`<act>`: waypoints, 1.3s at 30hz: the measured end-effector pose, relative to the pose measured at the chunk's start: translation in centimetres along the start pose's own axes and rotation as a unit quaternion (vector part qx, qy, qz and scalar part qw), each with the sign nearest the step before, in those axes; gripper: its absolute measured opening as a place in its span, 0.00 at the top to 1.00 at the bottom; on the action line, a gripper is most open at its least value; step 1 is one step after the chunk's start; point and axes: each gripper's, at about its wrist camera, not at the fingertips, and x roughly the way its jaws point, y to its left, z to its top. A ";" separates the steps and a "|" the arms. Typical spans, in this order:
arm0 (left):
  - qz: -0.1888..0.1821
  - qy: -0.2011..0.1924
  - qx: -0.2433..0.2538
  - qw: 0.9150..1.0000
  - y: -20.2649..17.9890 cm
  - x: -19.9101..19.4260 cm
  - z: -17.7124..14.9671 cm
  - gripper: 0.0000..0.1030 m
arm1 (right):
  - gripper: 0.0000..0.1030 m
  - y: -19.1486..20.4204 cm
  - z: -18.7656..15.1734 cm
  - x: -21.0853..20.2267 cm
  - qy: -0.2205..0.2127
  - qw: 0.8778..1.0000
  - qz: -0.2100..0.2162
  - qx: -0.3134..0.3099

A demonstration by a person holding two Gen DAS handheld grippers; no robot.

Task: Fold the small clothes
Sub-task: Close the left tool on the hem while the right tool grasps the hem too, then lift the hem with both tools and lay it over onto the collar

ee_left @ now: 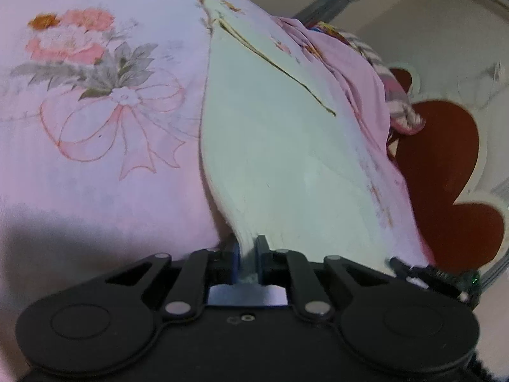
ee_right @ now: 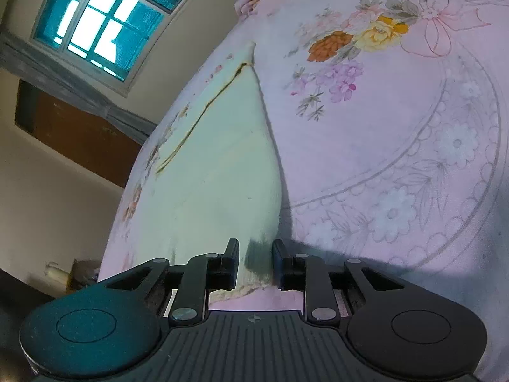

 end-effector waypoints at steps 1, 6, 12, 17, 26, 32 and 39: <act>-0.003 -0.004 -0.009 1.000 0.4 0.0 0.1 0.87 | 0.77 -0.1 0.1 0.0 -0.002 1.000 -0.004 0.003; -0.009 -0.005 -0.020 1.000 1.1 0.5 1.6 0.83 | 0.76 -0.4 0.8 0.3 0.001 1.000 -0.005 0.003; -0.007 0.015 -0.004 1.000 1.2 2.4 3.2 0.89 | 0.77 -1.3 2.3 2.2 0.023 1.000 0.008 0.009; -0.006 0.010 0.017 1.000 1.1 2.2 3.0 0.98 | 0.98 -1.3 2.3 2.7 0.037 0.999 0.019 -0.015; -0.089 -0.050 0.017 0.995 -1.0 0.5 9.5 0.98 | 0.98 3.8 7.4 0.5 -0.040 0.992 0.096 -0.064; -0.113 -0.089 0.006 0.989 -2.2 4.0 19.0 0.98 | 0.98 8.1 16.8 6.2 -0.064 0.988 0.131 -0.053; -0.099 -0.112 -0.029 0.988 0.0 12.3 29.5 0.98 | 0.98 7.2 28.4 19.1 -0.056 0.989 0.138 0.013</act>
